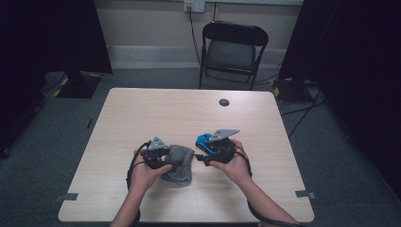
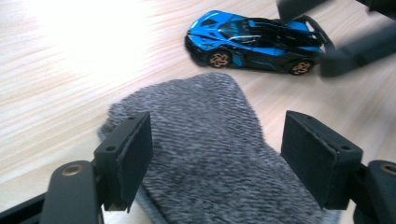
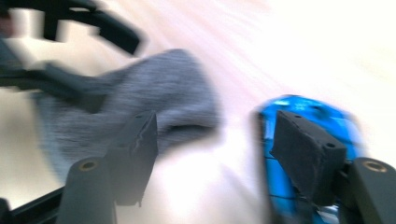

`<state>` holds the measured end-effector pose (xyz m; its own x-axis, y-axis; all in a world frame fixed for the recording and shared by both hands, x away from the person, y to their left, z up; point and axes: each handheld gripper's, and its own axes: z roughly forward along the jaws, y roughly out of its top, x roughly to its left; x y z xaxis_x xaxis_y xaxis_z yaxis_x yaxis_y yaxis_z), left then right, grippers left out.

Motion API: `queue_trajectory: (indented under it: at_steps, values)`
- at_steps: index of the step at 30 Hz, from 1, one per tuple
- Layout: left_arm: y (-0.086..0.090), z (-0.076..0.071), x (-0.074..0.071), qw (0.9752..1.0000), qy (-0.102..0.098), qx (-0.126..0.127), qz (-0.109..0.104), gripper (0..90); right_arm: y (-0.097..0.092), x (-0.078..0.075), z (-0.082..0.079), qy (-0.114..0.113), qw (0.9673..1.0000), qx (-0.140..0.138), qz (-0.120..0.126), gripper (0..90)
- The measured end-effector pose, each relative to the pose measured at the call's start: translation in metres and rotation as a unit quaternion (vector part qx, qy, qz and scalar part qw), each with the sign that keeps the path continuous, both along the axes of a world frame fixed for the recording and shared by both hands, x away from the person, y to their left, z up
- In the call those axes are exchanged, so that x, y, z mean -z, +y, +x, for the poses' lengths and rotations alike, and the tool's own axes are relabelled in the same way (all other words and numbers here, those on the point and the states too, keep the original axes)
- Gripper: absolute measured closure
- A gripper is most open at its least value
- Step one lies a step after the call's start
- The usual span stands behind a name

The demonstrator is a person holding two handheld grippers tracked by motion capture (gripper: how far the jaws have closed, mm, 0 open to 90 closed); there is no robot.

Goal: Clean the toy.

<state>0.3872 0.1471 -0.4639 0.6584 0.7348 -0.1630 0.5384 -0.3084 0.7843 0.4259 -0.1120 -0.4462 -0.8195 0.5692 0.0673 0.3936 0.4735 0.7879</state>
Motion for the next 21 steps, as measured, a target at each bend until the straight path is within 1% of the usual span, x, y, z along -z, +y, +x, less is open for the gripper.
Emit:
queue_trajectory:
  at_steps: [2, 4, 5, 6, 7, 8, 10, 11, 12, 13, 15, 17, 19, 21]
  values:
    - [-0.003, -0.003, 0.000, 0.9999, 0.003, 0.002, 0.012, 28.2, -0.009, -0.001, 0.008, -0.010, 0.9998, 0.017, -0.009, 26.5]
    - [-0.006, -0.004, 0.003, 0.9997, 0.008, -0.003, 0.024, 29.3, -0.014, -0.001, 0.014, -0.016, 0.9993, 0.030, -0.017, 25.5]
    - [-0.006, -0.004, 0.006, 0.9995, 0.011, -0.003, 0.029, 29.4, -0.017, -0.001, 0.018, -0.015, 0.9990, 0.037, -0.019, 24.4]
    - [-0.007, -0.004, 0.009, 0.9994, 0.013, -0.005, 0.031, 29.4, -0.020, 0.001, 0.021, -0.013, 0.9987, 0.046, -0.016, 24.2]
    - [-0.008, -0.003, 0.012, 0.9991, 0.015, -0.008, 0.039, 29.4, -0.023, 0.003, 0.025, -0.006, 0.9985, 0.051, -0.015, 24.0]
    - [-0.008, -0.003, 0.016, 0.9988, 0.019, -0.008, 0.045, 29.4, -0.024, 0.005, 0.028, -0.002, 0.9981, 0.057, -0.023, 23.3]
    - [-0.010, -0.003, 0.021, 0.9986, 0.025, -0.014, 0.044, 29.6, -0.026, 0.010, 0.033, 0.006, 0.9971, 0.065, -0.038, 22.4]
    - [-0.011, -0.003, 0.023, 0.9984, 0.024, -0.012, 0.049, 29.6, -0.026, 0.012, 0.035, 0.005, 0.9965, 0.069, -0.046, 21.0]
    - [-0.012, -0.003, 0.024, 0.9982, 0.021, -0.009, 0.056, 29.8, -0.027, 0.014, 0.037, -0.001, 0.9956, 0.077, -0.053, 20.2]
    - [-0.013, -0.004, 0.025, 0.9978, 0.017, -0.010, 0.063, 31.0, -0.027, 0.015, 0.039, -0.002, 0.9955, 0.080, -0.052, 19.4]
    - [-0.014, -0.003, 0.025, 0.9975, 0.014, -0.012, 0.069, 35.5, -0.026, 0.019, 0.044, 0.014, 0.9955, 0.082, -0.044, 17.5]
    - [-0.013, -0.004, 0.026, 0.9973, 0.010, -0.014, 0.072, 39.9, -0.023, 0.023, 0.047, 0.021, 0.9960, 0.068, -0.055, 17.0]
    - [-0.011, -0.005, 0.027, 0.9975, 0.008, -0.015, 0.069, 44.4, -0.021, 0.026, 0.049, 0.020, 0.9956, 0.063, -0.066, 16.9]
    - [-0.010, -0.005, 0.027, 0.9978, 0.009, -0.016, 0.063, 49.9, -0.021, 0.031, 0.052, 0.027, 0.9950, 0.058, -0.077, 16.2]
